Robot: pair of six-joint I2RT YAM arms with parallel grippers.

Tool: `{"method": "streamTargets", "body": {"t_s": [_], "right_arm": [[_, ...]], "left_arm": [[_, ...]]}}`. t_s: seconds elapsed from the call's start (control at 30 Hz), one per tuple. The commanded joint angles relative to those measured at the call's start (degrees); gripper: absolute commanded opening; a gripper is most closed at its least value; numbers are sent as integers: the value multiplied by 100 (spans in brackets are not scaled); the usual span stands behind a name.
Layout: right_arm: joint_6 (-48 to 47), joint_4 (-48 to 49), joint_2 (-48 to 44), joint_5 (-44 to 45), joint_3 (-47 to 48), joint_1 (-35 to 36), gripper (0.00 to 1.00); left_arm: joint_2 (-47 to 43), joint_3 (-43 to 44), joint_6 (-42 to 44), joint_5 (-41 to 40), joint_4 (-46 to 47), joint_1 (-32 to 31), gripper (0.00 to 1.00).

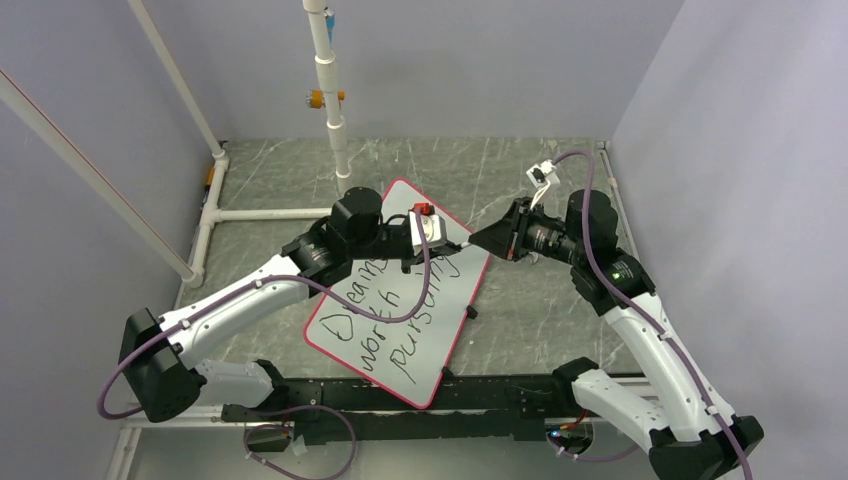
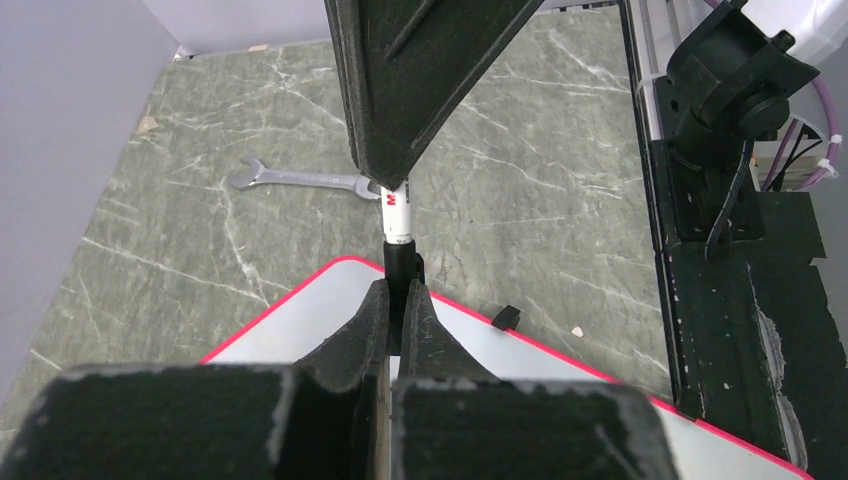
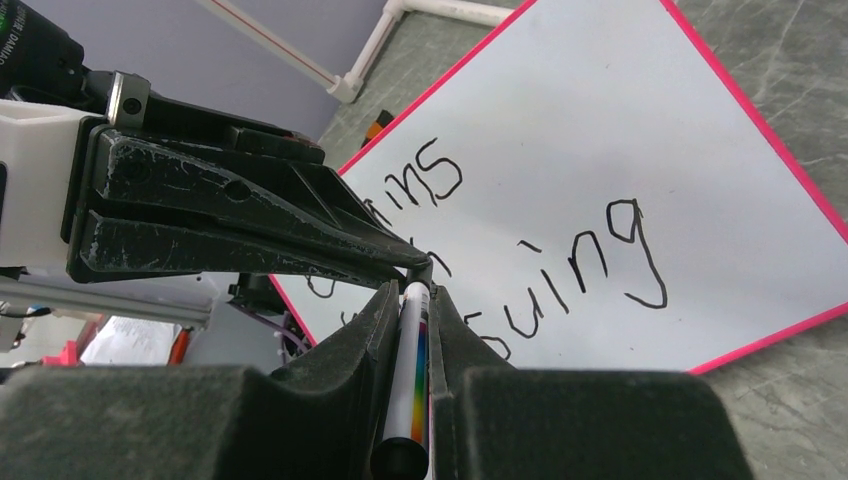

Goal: Write a sentence on the whiteboard
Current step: Insert the whiteboard marker without the cap into the pen cap.

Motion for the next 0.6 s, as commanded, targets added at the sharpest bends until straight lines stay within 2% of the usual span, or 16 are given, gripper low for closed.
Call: {"method": "streamTargets", "body": {"t_s": [0.0, 0.57], "right_arm": [[16, 355, 25, -325, -122, 4, 0], [378, 838, 97, -692, -439, 13, 0]], "left_arm": [[-57, 12, -83, 180, 322, 11, 0], [-79, 14, -106, 268, 360, -6, 0]]}}
